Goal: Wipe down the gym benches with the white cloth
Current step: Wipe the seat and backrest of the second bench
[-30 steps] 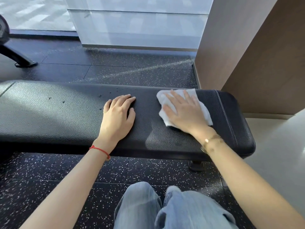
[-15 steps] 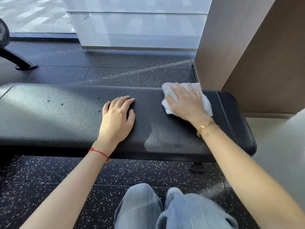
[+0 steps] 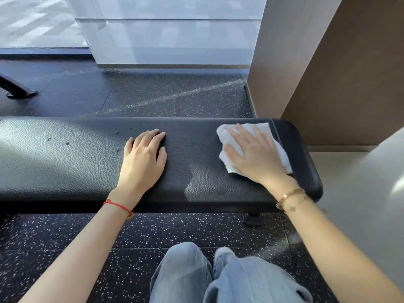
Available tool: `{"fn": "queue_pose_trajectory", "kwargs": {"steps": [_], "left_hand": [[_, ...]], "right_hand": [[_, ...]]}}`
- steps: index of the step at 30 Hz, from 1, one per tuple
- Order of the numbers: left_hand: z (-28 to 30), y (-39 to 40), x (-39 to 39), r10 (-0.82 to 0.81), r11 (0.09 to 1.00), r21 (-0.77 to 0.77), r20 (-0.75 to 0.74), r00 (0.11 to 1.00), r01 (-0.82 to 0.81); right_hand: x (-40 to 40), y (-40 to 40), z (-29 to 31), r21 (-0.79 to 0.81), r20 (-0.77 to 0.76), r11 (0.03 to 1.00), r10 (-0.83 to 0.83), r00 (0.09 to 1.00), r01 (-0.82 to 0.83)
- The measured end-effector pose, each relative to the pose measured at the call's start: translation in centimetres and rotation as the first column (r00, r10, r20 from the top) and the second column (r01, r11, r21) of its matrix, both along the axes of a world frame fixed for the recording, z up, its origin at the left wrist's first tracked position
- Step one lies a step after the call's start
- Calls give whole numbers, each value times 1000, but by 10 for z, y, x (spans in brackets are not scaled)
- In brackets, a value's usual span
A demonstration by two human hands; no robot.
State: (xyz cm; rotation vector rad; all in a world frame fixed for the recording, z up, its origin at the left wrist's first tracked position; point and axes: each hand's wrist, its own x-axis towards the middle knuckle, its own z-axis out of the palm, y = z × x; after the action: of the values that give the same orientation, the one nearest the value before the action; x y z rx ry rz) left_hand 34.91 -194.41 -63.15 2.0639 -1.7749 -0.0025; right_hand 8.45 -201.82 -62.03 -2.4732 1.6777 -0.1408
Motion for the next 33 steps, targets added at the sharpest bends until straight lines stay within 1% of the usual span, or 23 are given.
{"fn": "queue_pose_trajectory", "kwargs": {"steps": [1,2,5,7,10,12,15,17,21,23,26,29,31,33], "left_hand": [[1,0,-1,-1,1000,7,-7,1000,1],[3,-1,-4,-3,1000,9,-23,1000,3],[7,-4,-24,-24,1000,6,-47,999,25],[8,-8,-46,-71,997,-3,-46,996,71],[6,-12,-77,-142,990,6,-55,988,142],[2,-13,-91,-165,986,21,-54,985,166],[-4,-12,-100,-147,989,20,-52,988,148],[-6,-12,-98,-137,991,2,-56,989,137],[-6,-12,-95,-140,990,-22,-55,989,139],[-7,-11,-95,-141,990,-24,-53,989,140],[-7,-12,-94,-143,989,-36,-50,988,141],[-7,-13,-94,-135,990,-52,-45,990,133],[-6,-13,-95,-136,989,-53,-38,990,134],[-5,-13,-96,-131,990,-50,-28,991,129]], "right_hand": [[5,1,1,-1,4,1000,-10,1000,10],[8,6,0,-9,17,1000,23,1000,-23],[4,44,-5,-48,84,978,207,975,-203],[-15,64,-8,-64,73,972,231,970,-227],[-53,66,-8,-148,43,979,149,988,-141],[-72,45,-5,-180,0,983,50,999,-49],[-75,3,-1,-128,-47,981,-149,988,142],[-69,2,-2,-122,-43,970,-218,975,211],[-78,62,-4,-104,65,986,-125,990,132],[-85,71,-5,-67,51,991,-113,992,116],[-82,29,-2,-1,5,988,-151,988,151],[-64,-25,-1,25,34,985,-171,985,170],[-54,-44,-3,41,37,986,-162,986,160],[-51,-48,-6,42,34,990,-139,990,138]]}}
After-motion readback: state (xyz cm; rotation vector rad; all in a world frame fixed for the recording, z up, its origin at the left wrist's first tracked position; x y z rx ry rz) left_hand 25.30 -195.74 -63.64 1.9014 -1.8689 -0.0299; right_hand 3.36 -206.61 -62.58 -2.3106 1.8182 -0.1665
